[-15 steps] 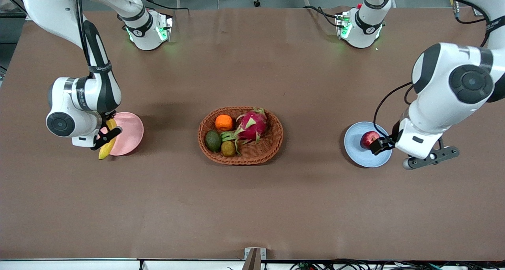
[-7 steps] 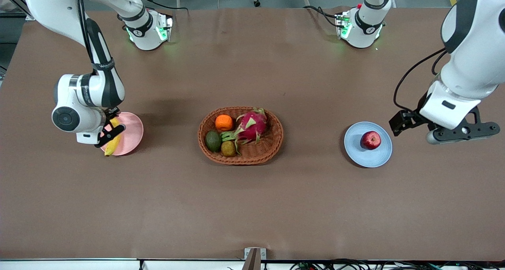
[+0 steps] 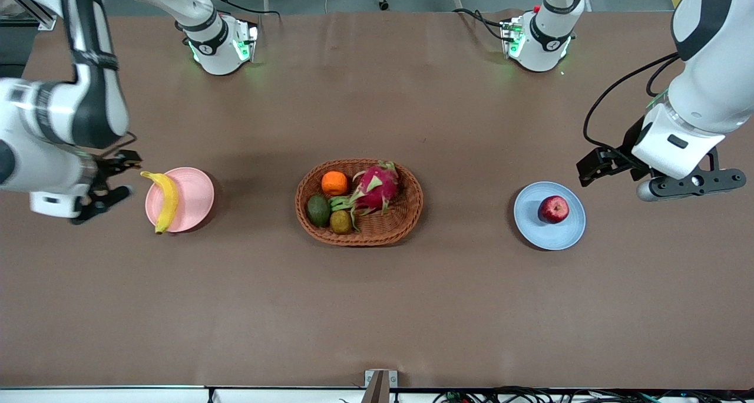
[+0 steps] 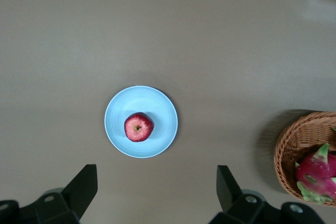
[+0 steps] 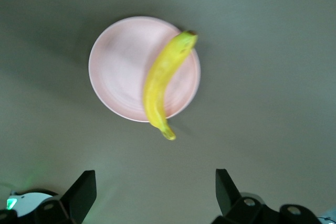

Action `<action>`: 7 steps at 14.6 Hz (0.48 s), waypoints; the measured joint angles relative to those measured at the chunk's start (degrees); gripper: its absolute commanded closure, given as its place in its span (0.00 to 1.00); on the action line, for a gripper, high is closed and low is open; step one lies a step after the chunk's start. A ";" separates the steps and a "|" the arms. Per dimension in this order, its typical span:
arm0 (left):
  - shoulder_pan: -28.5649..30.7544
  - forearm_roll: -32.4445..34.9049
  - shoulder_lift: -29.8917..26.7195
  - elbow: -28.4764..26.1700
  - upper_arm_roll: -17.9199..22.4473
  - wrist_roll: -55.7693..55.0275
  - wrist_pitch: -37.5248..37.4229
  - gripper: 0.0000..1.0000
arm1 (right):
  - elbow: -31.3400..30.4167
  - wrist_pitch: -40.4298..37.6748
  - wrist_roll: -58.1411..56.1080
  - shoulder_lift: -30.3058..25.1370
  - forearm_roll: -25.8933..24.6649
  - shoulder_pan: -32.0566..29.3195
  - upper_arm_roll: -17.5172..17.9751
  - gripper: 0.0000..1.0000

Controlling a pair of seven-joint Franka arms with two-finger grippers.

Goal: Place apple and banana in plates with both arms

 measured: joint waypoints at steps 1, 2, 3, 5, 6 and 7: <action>-0.01 -0.08 -0.20 0.04 -0.03 0.00 -0.25 0.00 | 4.15 -2.46 2.19 -0.06 0.99 -0.75 -0.05 0.00; -0.02 -0.12 -0.45 0.05 -0.10 0.00 -0.53 0.00 | 7.73 -4.48 5.10 -0.12 2.21 -1.52 -0.06 0.00; -0.04 -0.13 -0.65 0.05 -0.16 0.00 -0.67 0.00 | 10.62 -5.92 8.92 -0.15 3.59 -2.20 -0.07 0.00; -0.05 -0.13 -0.86 0.06 -0.30 0.00 -1.17 0.00 | 13.65 -7.52 17.45 -0.15 6.81 -2.78 -0.07 0.00; -0.07 -0.13 -0.94 0.06 -0.40 0.00 -1.83 0.00 | 14.39 -7.88 21.33 -0.15 8.00 -2.81 -0.06 0.00; -0.12 -0.13 -1.12 0.08 -0.47 0.00 -2.40 0.00 | 15.10 -8.07 24.39 -0.15 8.47 -2.81 -0.05 0.00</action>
